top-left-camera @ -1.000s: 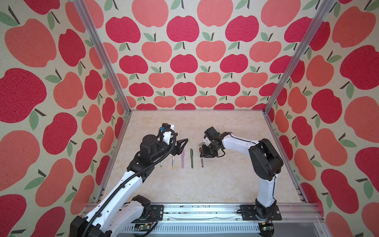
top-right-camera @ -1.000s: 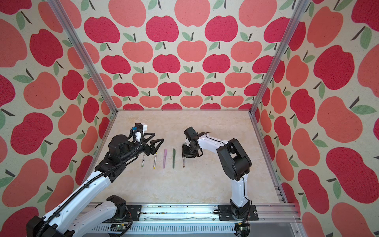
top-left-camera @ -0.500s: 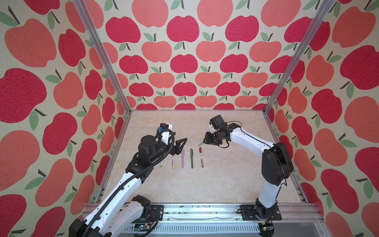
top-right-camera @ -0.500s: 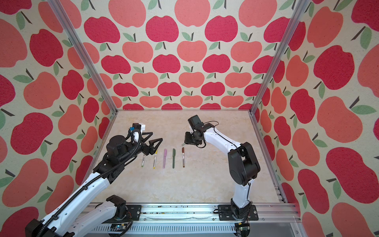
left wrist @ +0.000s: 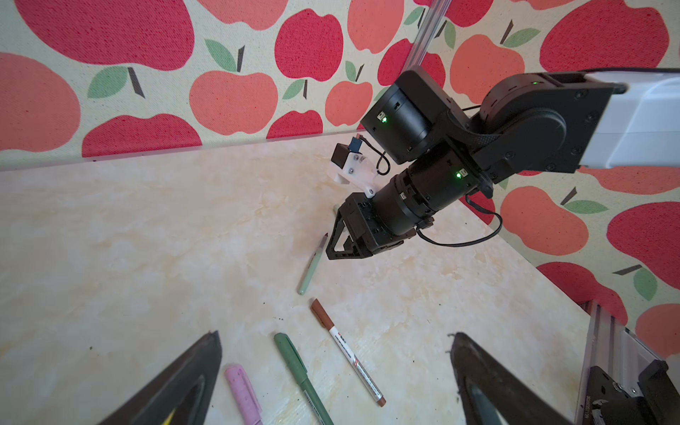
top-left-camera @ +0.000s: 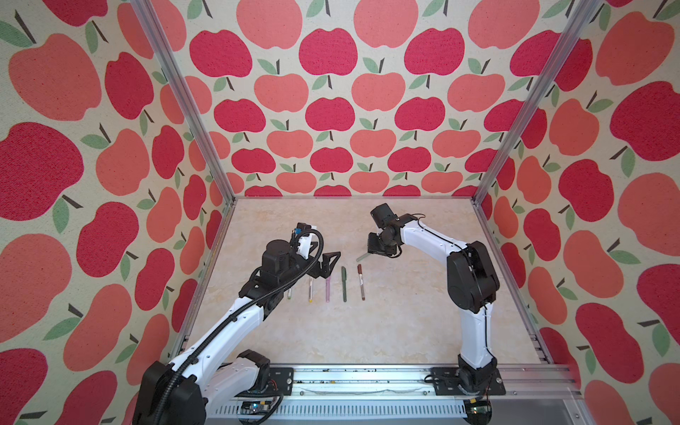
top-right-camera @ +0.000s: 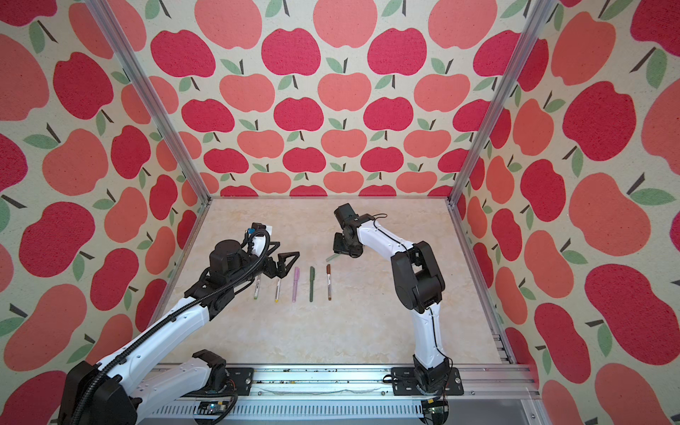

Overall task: Insert the pens into the pen caps
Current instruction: 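Move the right gripper down and grasp the light green pen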

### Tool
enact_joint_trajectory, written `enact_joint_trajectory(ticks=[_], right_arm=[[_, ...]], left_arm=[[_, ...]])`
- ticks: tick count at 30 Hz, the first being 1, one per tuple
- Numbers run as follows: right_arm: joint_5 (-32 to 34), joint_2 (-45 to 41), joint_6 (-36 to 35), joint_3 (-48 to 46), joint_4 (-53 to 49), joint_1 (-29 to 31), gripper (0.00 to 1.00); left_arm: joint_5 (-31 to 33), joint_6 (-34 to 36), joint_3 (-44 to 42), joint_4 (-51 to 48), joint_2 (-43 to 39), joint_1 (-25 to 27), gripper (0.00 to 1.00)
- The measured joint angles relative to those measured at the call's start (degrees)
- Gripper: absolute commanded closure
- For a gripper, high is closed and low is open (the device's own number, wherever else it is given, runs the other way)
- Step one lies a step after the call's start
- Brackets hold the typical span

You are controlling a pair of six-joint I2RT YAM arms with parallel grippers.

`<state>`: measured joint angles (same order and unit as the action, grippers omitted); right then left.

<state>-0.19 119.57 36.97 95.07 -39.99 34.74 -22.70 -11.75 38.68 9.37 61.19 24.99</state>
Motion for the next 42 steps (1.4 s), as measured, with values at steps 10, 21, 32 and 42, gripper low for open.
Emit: enact_joint_trajectory(ticks=[10,21,32,42], right_arm=[[1.9,5.2,0.0,6.5,-2.4,0.0,0.51],[1.9,12.2,0.0,12.6,-5.4,0.0,0.54],[1.8,16.5,-0.5,19.7,-7.6,0.0,0.66],[3.0,20.3,-2.2,26.0,-9.4,0.0,0.82]], left_arm=[[-0.3,-1.0,-0.2,4.4,8.3,3.7,0.01],[-0.7,-1.9,-0.2,5.9,8.6,4.0,0.01],[-0.9,-1.8,-0.2,6.2,8.7,4.0,0.01],[-1.4,-2.1,-0.2,6.8,9.4,4.0,0.01]])
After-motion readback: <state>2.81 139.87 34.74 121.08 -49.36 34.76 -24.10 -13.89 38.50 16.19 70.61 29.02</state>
